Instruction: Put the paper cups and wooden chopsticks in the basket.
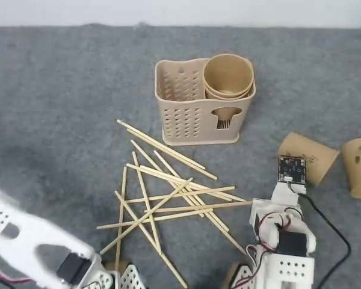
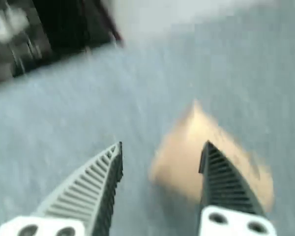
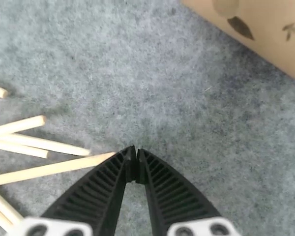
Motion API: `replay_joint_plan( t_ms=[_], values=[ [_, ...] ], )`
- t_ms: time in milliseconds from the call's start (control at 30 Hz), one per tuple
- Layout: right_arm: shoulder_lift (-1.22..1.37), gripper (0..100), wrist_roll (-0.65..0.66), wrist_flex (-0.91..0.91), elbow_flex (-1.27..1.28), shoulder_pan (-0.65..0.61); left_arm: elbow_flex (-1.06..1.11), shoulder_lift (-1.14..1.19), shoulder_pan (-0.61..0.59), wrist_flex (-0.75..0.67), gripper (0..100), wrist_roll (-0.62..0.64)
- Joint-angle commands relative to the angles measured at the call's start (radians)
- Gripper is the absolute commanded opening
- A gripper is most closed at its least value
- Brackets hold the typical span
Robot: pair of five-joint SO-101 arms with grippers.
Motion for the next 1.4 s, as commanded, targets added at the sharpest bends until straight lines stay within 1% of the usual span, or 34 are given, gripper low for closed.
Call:
replay_joint_plan(
  t_ms=[0,100,167,267,400,633,900,967,1033,1100,1267,1367],
  values=[
    [-0.005,0.8,-0.008,0.004,0.006,0.013,0.028,-0.029,-0.034,-0.275,25,0.058],
    [-0.005,0.8,-0.008,0.004,0.006,0.013,0.073,0.048,-0.028,-0.462,25,0.08],
    [-0.005,0.8,-0.008,0.004,0.006,0.015,0.087,0.106,-0.008,-0.549,25,0.08],
    [-0.005,0.8,-0.008,0.004,0.006,0.015,0.082,0.187,0.025,-0.615,25,0.083],
    [-0.005,0.8,-0.008,0.004,0.006,0.015,0.081,0.245,0.061,-0.64,25,0.084],
    [-0.005,0.8,-0.008,0.004,0.006,0.015,0.081,0.278,0.112,-0.638,25,0.084],
    [-0.005,0.8,-0.008,0.004,0.006,0.015,0.081,0.279,0.137,-0.635,25,0.087],
    [-0.005,0.8,-0.008,0.004,0.006,0.015,0.058,0.278,0.146,-0.634,25,0.123],
    [-0.005,0.8,-0.008,0.004,0.006,0.015,-0.004,0.285,0.149,-0.592,25,0.15],
    [-0.005,0.8,-0.008,0.004,0.006,0.015,-0.053,0.279,0.164,-0.512,25,0.152],
    [-0.005,0.8,-0.008,0.004,0.006,0.015,-0.042,0.249,0.215,-0.404,25,0.153],
    [-0.005,0.8,-0.008,0.004,0.006,0.015,-0.044,0.238,0.244,-0.362,25,0.155]
  ],
)
